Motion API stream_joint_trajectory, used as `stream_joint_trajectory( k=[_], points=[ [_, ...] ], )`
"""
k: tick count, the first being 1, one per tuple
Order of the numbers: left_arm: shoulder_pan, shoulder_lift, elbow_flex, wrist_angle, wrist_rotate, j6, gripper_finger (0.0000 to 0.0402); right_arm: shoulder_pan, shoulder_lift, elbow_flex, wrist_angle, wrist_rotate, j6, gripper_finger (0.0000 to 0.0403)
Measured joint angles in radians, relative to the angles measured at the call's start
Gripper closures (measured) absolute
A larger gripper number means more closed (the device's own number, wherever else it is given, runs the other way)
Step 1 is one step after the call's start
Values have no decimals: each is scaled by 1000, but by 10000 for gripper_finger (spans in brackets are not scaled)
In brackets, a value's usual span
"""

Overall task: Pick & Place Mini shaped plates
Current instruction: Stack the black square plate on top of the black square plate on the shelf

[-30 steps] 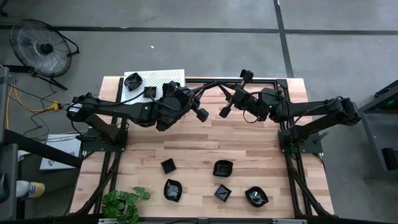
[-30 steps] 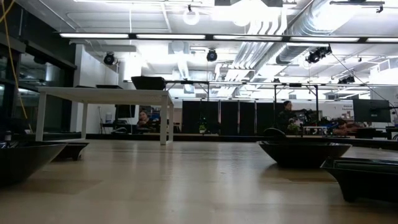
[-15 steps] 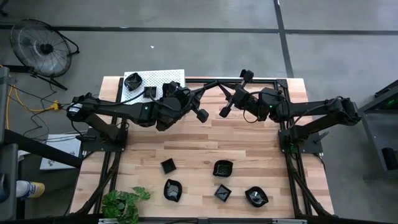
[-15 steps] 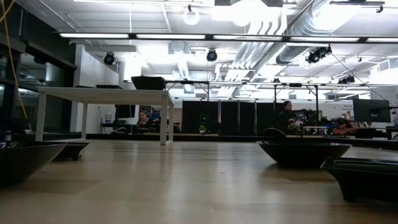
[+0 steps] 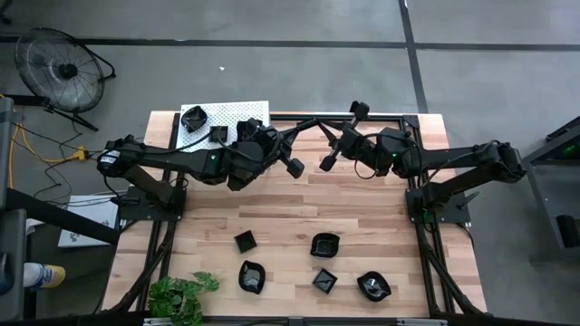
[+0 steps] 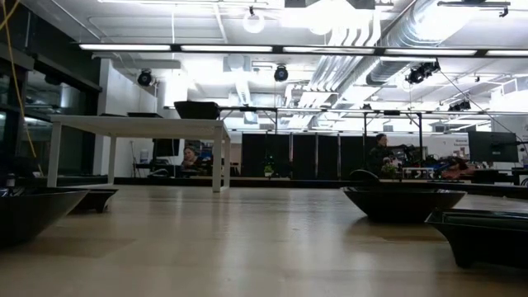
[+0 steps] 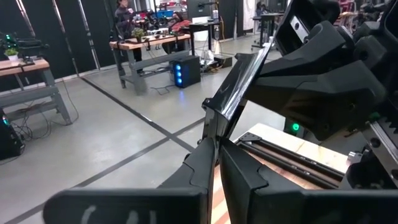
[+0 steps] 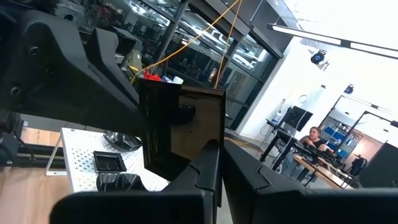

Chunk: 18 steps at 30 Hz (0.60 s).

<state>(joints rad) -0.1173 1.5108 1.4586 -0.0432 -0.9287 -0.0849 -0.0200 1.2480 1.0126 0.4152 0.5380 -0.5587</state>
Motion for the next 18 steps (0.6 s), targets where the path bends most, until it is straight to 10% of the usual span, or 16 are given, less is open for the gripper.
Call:
stream_joint_trajectory(
  k=[18],
  points=[
    [13,15,0,22,13,1,386,-7,0,0,-8,-1,0,392]
  ],
)
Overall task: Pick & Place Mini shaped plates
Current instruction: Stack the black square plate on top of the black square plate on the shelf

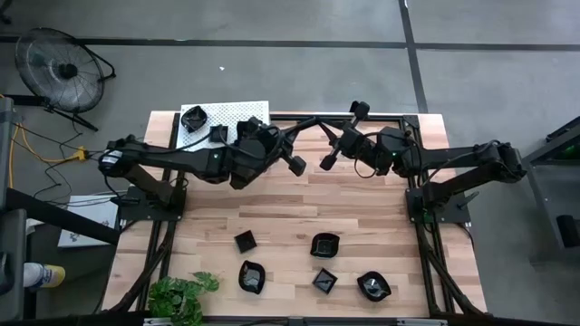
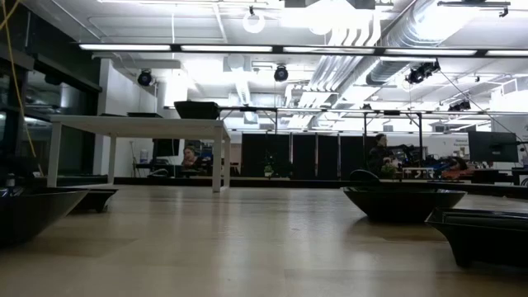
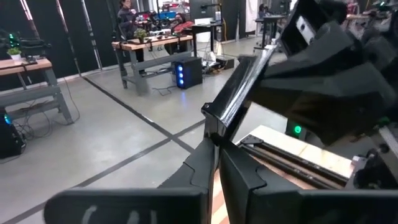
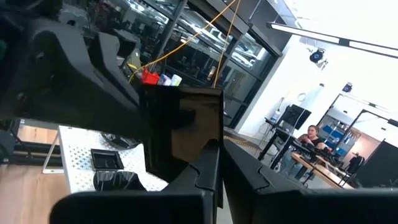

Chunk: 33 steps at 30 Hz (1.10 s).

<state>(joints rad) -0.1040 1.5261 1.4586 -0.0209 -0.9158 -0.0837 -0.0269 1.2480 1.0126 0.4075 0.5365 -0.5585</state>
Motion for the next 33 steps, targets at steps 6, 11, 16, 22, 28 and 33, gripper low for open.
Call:
stream_joint_trajectory(
  k=[6,11,16,22,28,33],
  points=[
    [0,9,0,6,-19,-4,398,0,0,0,-6,-1,0,392],
    [0,10,0,14,-31,-4,400,0,0,0,-7,-4,0,392],
    [-1,10,0,12,-48,0,401,0,-1,0,-25,-23,-31,386],
    [-1,10,0,14,-49,0,401,1,-1,0,-32,-37,-49,335],
    [0,10,0,17,-60,8,401,2,0,0,-36,-39,-49,270],
    [0,4,0,15,-72,27,401,12,-9,0,-42,2,-49,237]
  ],
)
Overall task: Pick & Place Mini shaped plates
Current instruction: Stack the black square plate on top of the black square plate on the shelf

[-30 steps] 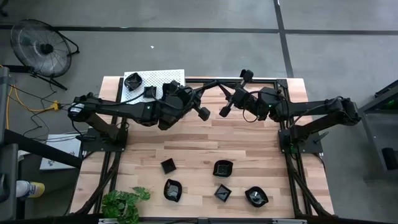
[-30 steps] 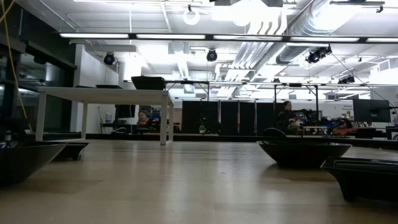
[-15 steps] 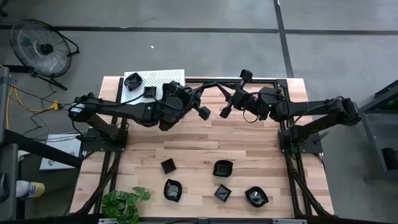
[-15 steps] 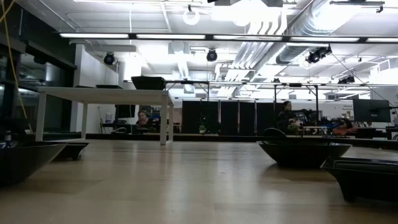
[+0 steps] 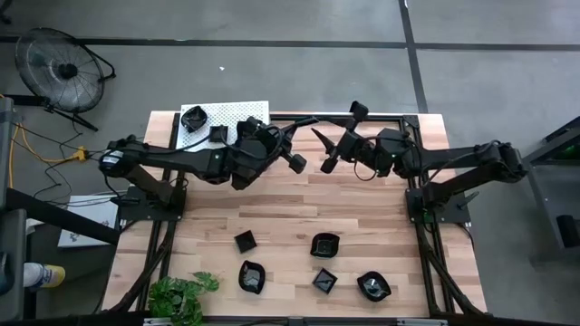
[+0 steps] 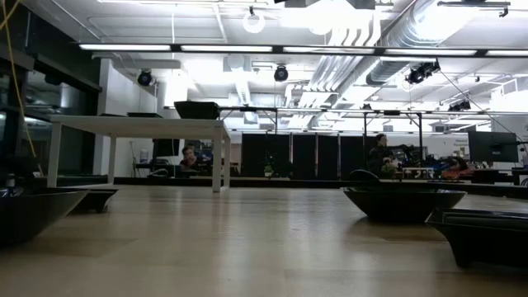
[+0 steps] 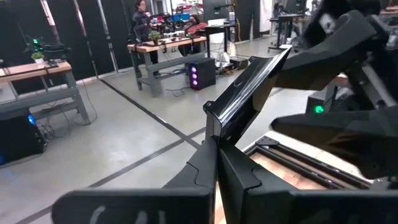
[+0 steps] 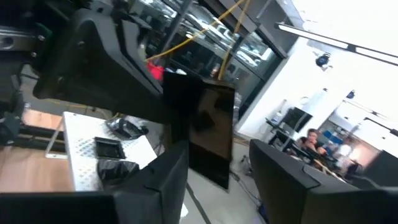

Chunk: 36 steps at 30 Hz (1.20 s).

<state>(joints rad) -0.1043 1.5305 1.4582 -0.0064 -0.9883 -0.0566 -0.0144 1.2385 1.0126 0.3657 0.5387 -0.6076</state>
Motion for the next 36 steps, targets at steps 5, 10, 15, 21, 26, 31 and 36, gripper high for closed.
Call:
stream_joint_trajectory(
  k=[5,10,15,21,26,31,36],
  points=[
    [0,-20,0,-20,-33,10,401,6,-43,0,-18,37,-1,229],
    [0,-74,0,-91,-78,10,401,9,-106,0,-75,93,28,229],
    [1,-188,0,-258,-101,-36,401,9,-171,0,-192,132,110,230],
    [74,-346,1,-540,-33,-223,401,9,-231,0,-324,151,195,229],
    [220,-453,1,-774,186,-392,401,9,-259,0,-399,151,231,229],
    [406,-500,0,-1044,451,-526,401,9,-265,0,-442,150,247,230],
    [600,-506,0,-1248,664,-540,401,9,-265,0,-459,150,252,229]
  ],
)
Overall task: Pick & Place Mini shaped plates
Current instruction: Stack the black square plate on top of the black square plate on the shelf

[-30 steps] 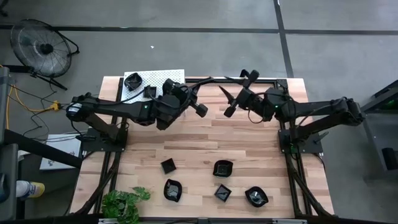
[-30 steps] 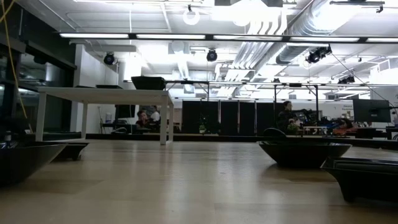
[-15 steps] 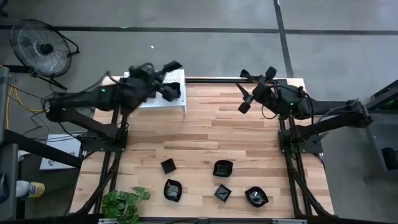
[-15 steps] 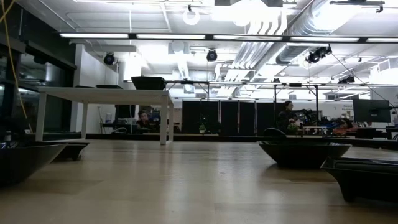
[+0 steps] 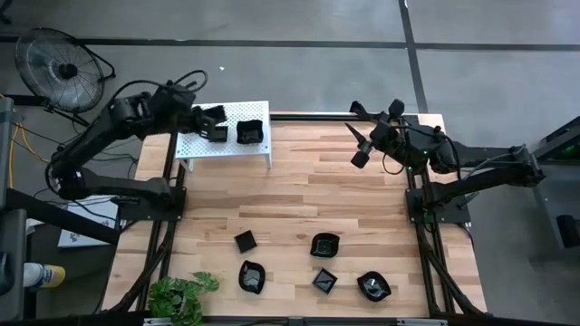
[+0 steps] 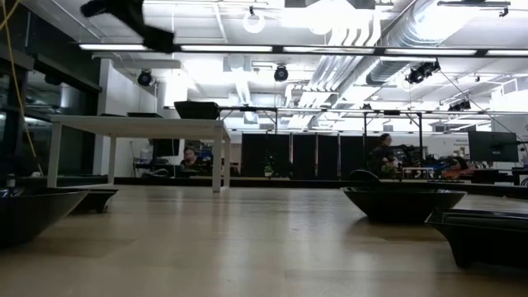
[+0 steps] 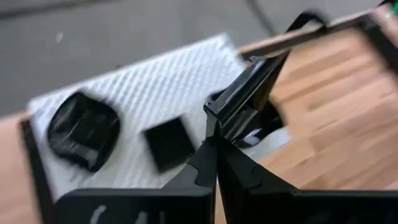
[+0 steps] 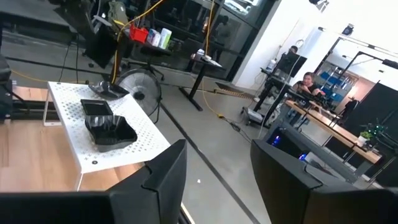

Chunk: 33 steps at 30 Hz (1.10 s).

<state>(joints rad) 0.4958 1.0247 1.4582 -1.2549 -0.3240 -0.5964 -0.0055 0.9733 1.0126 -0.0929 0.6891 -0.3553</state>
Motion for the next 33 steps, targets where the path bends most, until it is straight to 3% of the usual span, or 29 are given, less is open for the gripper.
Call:
stream_joint_trajectory(
  k=[6,16,24,33],
  points=[
    [208,40,0,-69,197,112,401,0,0,0,-1,0,0,229],
    [521,157,0,-90,629,284,401,0,0,0,-30,0,24,229],
    [656,237,0,-226,718,420,401,0,0,0,-86,0,44,229],
    [675,321,0,-210,623,450,401,-1,0,0,-111,0,68,230]
  ],
)
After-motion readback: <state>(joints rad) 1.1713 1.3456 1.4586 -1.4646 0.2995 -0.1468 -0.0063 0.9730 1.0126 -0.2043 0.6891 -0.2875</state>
